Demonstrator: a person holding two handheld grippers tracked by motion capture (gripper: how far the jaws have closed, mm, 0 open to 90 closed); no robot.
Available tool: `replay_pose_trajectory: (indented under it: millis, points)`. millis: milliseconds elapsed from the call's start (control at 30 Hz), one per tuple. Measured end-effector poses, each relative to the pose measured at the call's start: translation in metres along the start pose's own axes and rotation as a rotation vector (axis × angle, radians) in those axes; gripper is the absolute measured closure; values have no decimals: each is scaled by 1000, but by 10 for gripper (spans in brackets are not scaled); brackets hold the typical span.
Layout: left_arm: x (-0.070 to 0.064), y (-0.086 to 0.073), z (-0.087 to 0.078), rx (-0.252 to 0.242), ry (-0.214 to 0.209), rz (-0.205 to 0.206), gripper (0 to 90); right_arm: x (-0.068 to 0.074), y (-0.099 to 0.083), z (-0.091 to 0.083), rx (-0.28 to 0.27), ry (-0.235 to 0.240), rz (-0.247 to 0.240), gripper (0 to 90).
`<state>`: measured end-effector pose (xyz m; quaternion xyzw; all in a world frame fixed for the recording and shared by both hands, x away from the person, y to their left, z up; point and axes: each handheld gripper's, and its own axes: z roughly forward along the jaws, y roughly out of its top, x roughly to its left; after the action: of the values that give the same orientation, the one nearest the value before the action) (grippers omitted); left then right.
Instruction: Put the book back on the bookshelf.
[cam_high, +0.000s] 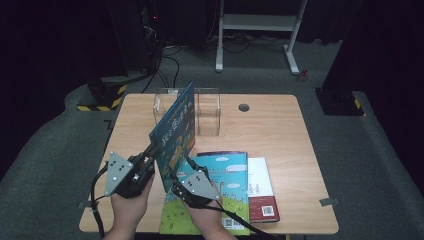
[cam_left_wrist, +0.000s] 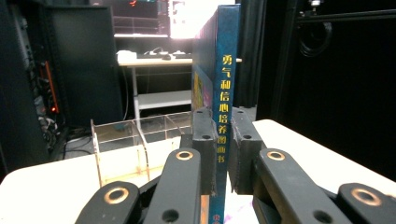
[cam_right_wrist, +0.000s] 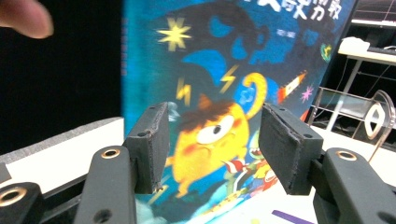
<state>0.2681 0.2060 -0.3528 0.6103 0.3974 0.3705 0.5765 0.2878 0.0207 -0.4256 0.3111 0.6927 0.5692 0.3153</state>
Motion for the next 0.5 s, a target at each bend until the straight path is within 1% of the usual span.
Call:
replay_pose_trajectory:
  millis: [167, 333, 500]
  points:
    - [10, -5, -9, -1, -40, 32, 836, -5, -2, -1, 8, -11, 5, 436]
    - [18, -10, -19, -5, -48, 42, 836, -12, -1, -2, 12, -20, 19, 441]
    - [23, -17, -34, -15, -48, 56, 836, -16, 0, -3, 12, -27, 26, 443]
